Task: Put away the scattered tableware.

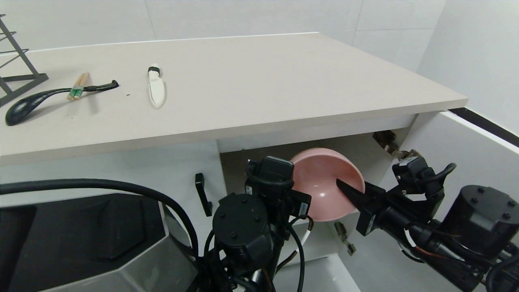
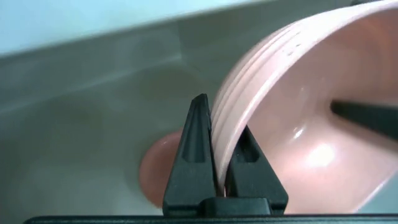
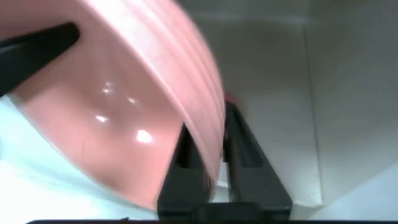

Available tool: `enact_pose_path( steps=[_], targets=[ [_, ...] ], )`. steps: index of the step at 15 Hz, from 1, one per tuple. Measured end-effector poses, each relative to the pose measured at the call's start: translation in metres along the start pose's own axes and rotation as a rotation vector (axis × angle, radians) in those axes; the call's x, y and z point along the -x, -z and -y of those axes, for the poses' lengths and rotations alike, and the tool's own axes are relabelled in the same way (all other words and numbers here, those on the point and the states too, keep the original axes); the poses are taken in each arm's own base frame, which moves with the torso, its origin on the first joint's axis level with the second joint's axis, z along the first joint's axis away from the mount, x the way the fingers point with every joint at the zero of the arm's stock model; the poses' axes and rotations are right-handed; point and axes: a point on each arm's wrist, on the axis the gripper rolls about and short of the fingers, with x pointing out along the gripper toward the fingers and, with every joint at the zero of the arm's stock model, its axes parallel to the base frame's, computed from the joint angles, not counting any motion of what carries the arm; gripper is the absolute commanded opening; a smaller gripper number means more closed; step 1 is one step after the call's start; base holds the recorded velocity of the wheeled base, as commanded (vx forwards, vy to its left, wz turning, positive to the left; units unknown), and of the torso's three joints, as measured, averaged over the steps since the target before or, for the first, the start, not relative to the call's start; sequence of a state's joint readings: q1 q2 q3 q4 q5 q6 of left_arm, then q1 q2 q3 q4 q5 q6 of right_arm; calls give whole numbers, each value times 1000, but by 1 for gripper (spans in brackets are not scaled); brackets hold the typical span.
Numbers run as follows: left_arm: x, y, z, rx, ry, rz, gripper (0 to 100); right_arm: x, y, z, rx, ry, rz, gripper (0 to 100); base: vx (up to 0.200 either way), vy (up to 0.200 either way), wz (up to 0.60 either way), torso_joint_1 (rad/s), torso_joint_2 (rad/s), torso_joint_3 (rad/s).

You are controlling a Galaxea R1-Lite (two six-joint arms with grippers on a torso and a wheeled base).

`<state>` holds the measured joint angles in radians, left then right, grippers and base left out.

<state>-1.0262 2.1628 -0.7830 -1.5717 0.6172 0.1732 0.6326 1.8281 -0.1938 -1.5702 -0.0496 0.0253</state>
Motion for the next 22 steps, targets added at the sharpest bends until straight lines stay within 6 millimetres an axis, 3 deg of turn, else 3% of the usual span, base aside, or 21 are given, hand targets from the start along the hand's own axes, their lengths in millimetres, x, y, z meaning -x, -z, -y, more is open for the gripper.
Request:
enact_pose_path(
  steps=[1, 5, 9, 12, 14, 18, 22],
  targets=[
    [1, 0, 0, 5, 0, 0, 100, 1, -1, -1, 0, -6, 1, 0, 0, 0, 0, 0, 0, 0],
    [8, -4, 6, 15, 37, 3, 100, 1, -2, 2, 0, -9, 10, 0, 0, 0, 0, 0, 0, 0],
    [30, -23, -5, 45, 110, 10, 100, -3, 2, 13, -2, 39, -8, 0, 0, 0, 0, 0, 0, 0],
    [69, -30, -36, 25, 342, -20, 100, -3, 6, 14, -2, 47, -25, 0, 0, 0, 0, 0, 0, 0],
    [94, -29, -65, -8, 555, -44, 100, -3, 7, 15, -3, 51, -29, 0, 0, 0, 0, 0, 0, 0],
    [127, -23, -127, -65, 812, -65, 100, -3, 8, 18, -3, 63, -35, 0, 0, 0, 0, 0, 0, 0],
    [135, -25, -158, -90, 701, -67, 100, -3, 9, 21, -4, 77, -39, 0, 0, 0, 0, 0, 0, 0]
  ],
)
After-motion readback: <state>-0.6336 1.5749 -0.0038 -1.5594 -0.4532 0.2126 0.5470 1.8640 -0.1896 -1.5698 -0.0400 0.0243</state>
